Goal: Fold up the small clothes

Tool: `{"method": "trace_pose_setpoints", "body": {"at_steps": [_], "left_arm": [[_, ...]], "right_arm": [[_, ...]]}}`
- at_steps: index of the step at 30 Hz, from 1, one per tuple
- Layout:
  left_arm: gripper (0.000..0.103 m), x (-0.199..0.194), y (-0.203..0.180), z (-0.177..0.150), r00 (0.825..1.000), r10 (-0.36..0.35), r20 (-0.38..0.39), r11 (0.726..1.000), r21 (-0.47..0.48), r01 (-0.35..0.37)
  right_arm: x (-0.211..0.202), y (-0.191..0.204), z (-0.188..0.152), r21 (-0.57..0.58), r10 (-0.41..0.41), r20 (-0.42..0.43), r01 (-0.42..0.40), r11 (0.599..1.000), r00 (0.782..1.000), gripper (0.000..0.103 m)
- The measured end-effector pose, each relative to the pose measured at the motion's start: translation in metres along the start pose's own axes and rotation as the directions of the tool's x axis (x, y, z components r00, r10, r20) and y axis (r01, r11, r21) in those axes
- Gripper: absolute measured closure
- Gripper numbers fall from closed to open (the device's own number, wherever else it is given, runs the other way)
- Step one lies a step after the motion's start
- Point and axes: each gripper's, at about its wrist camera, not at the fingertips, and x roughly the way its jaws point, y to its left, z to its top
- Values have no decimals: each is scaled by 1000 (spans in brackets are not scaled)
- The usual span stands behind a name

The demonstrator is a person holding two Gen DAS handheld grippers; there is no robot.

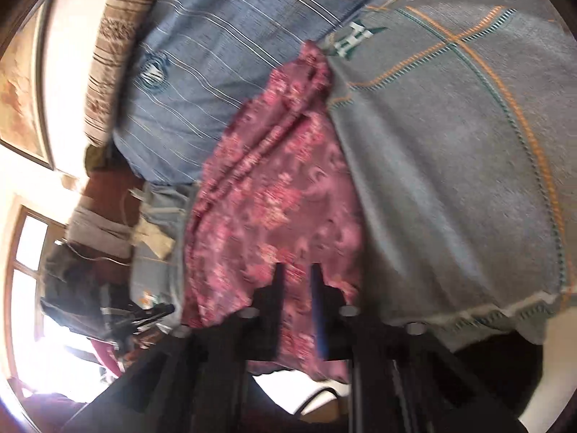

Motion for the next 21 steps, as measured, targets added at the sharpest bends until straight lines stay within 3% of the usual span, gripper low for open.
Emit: {"method": "trace_pose_setpoints", "body": {"at_steps": [1,6,9,14,15,16,18,21], "left_arm": [[50,1,-2,-5,1000,3,-3,1000,11,-2],[37,17,-5,-19,998,-35,-60,999,20,37],[37,30,-8,-24,994,-17,-104,999,35,20],[37,53,-6,-35,981,-57,-184,997,39,65],[42,57,-3,-35,977,-74,-198,996,27,81],[50,61,1,-36,975,-91,-204,996,6,94],[92,67,6,-36,964,-125,-236,992,-28,122],[98,66,6,-39,958,-130,-256,991,-34,126]], "right_arm": [[2,-4,-4,-2,-30,-11,30,1000,1000,47],[10,-3,-25,-90,-124,-66,118,989,990,47],[25,-1,-38,-160,-168,-115,148,976,979,47],[43,6,-59,-296,-173,-211,106,949,962,50],[45,7,-61,-320,-186,-213,111,941,959,52],[45,7,-62,-338,-193,-208,115,934,959,60],[43,9,-64,-388,-204,-202,113,915,958,93],[41,13,-67,-400,-191,-232,86,912,954,95]]}}
